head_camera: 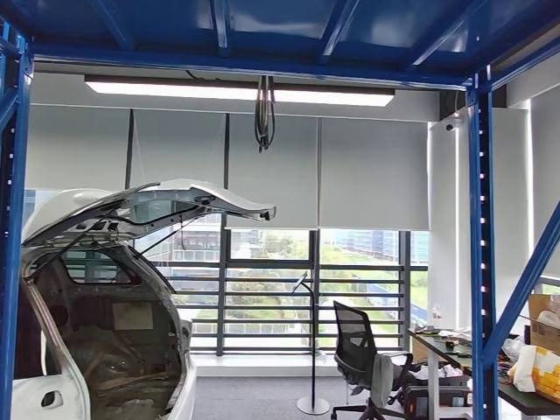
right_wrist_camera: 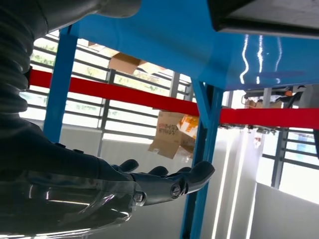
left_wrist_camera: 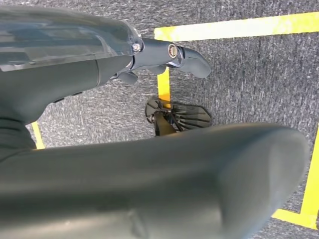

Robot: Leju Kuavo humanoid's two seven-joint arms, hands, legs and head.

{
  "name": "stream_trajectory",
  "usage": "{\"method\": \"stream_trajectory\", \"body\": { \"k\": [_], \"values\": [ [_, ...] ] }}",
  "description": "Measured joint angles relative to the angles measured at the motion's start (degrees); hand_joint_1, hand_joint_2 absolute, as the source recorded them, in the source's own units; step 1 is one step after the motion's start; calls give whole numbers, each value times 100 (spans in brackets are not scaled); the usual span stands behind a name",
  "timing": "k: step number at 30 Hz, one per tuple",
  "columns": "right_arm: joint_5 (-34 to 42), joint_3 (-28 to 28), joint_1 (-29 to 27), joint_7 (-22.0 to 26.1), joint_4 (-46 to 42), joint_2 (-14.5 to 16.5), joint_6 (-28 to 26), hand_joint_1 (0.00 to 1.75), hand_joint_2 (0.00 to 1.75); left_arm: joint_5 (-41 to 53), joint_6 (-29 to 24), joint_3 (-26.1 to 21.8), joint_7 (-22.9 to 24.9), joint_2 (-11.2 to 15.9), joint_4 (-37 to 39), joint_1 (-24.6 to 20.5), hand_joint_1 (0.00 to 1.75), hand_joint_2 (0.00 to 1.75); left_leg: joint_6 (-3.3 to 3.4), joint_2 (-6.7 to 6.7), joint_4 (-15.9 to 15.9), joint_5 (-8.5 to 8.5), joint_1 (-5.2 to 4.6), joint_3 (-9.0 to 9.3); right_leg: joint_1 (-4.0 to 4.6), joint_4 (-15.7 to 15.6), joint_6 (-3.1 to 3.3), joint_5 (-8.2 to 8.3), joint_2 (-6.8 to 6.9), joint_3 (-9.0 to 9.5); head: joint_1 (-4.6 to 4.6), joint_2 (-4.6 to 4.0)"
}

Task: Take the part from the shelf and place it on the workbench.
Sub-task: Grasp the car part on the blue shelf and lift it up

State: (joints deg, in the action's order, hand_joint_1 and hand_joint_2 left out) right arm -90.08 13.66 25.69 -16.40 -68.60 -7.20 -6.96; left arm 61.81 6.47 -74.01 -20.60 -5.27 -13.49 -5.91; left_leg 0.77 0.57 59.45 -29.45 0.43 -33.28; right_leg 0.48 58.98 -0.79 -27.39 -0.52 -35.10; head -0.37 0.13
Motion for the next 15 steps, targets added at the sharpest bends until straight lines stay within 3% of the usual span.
{"method": "stream_trajectory", "body": {
  "k": [15],
  "values": [
    [0,-297,257,334,505,430,127,0,175,-16,-2,18,27,0,0,-1,0,0,0,0,0,0,0,1,0,0,0,0,0,0,0,0]
  ]
}}
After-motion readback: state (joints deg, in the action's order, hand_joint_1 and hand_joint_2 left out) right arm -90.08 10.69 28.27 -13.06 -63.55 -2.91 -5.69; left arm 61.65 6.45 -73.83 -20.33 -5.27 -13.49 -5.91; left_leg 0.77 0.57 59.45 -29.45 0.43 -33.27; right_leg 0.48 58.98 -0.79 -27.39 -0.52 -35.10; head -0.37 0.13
